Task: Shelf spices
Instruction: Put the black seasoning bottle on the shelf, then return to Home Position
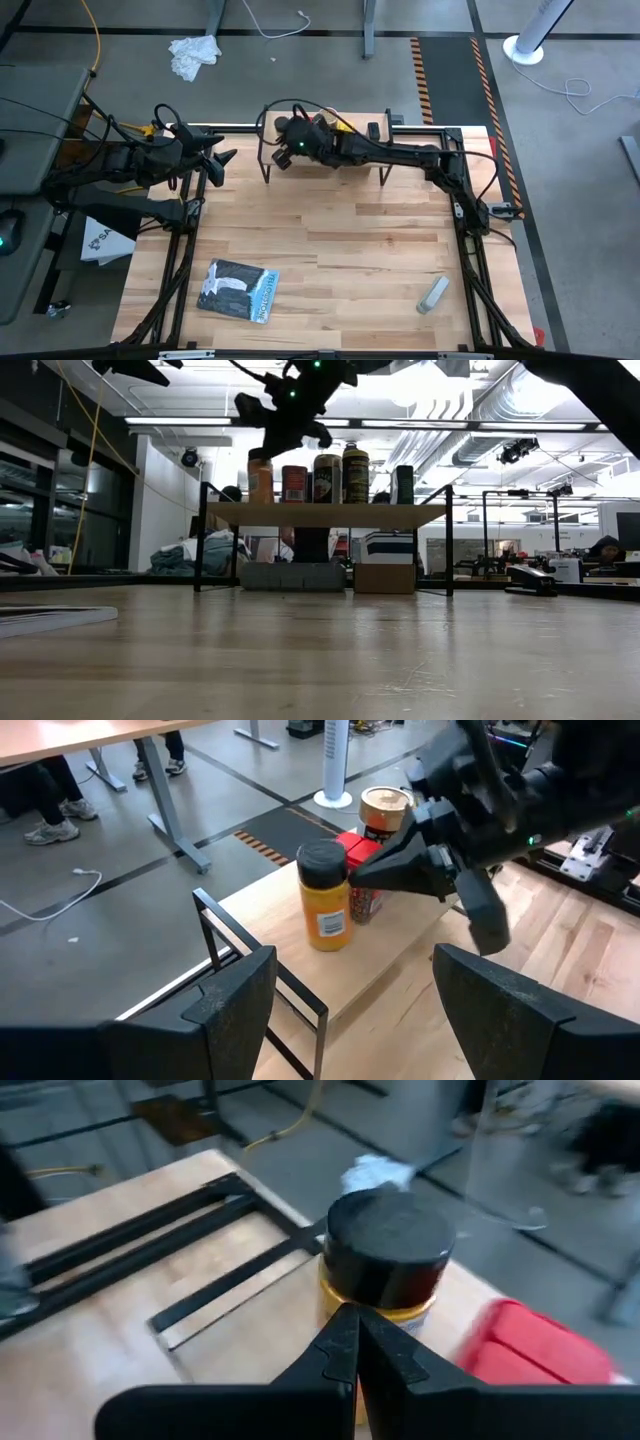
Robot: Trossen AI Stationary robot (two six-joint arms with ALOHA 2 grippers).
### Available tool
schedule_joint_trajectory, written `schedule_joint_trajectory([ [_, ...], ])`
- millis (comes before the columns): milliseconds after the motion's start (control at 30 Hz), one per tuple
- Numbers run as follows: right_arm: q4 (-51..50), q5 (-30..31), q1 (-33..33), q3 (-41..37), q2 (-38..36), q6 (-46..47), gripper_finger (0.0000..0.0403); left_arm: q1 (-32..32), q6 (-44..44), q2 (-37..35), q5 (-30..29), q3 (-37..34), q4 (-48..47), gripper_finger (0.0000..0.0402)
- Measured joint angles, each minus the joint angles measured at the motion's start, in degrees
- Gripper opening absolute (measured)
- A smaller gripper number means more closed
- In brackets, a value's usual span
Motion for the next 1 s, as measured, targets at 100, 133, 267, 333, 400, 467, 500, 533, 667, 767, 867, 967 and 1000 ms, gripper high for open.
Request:
schedule_joint_trajectory([
  [100, -0.3, -7.5, 0.1, 2.0, 0.0, -0.8, 0.0, 0.0, 0.0, 0.0, 0.0, 0.0, 0.0, 0.0266],
  [133, -0.2, -9.5, 0.6, 2.9, 0.0, -1.7, 0.0, 0.0, 0.2, 0.0, 0.0, 0.0, 0.0, 0.0266],
  [267, -0.3, -11.4, 2.8, 6.3, 0.0, -4.4, 0.0, 0.0, 0.6, 0.0, 0.0, 0.0, 0.0, 0.0266],
  [333, -2.4, -11.4, 3.7, 8.8, 0.0, -5.9, 0.0, 0.0, 0.6, 0.0, 1.1, 0.0, 0.1, 0.0266],
  [400, -5.9, -11.4, 4.3, 13.2, 0.1, -8.3, 0.0, 0.0, 0.6, -0.1, 4.6, 0.0, 1.1, 0.0266],
  [467, -9.2, -11.5, 4.8, 17.8, -0.3, -11.8, 0.0, 0.0, 1.2, -0.3, 9.1, 0.0, 3.8, 0.0266],
  [500, -7.9, -12.1, 5.0, 16.5, -2.6, -13.4, 0.0, 0.0, 2.0, -0.5, 11.0, 0.0, 5.7, 0.0266],
  [533, -6.9, -13.3, 5.1, 14.1, -5.5, -14.2, 0.0, 0.0, 2.9, -0.7, 12.5, 0.0, 7.9, 0.0266],
  [667, -9.5, -16.6, 5.1, 11.8, -13.8, -13.5, 0.0, 0.0, 7.6, -1.0, 13.4, 0.0, 17.7, 0.0266],
  [767, -13.4, -16.7, 5.3, 11.8, -18.4, -13.3, 0.0, 0.1, 11.4, -0.4, 14.0, 0.0, 23.5, 0.0266],
  [867, -18.0, -16.8, 5.9, 11.7, -21.2, -12.7, 0.0, 0.5, 13.5, 0.0, 17.0, 0.0, 25.6, 0.0266],
  [967, -23.1, -17.1, 6.5, 11.7, -22.5, -10.8, 0.0, 1.2, 13.3, 0.1, 21.1, -0.7, 27.1, 0.0266],
  [1000, -24.4, -17.2, 6.9, 11.5, -22.6, -10.3, 0.0, 1.3, 12.1, -0.1, 22.4, -1.9, 29.2, 0.0266],
])
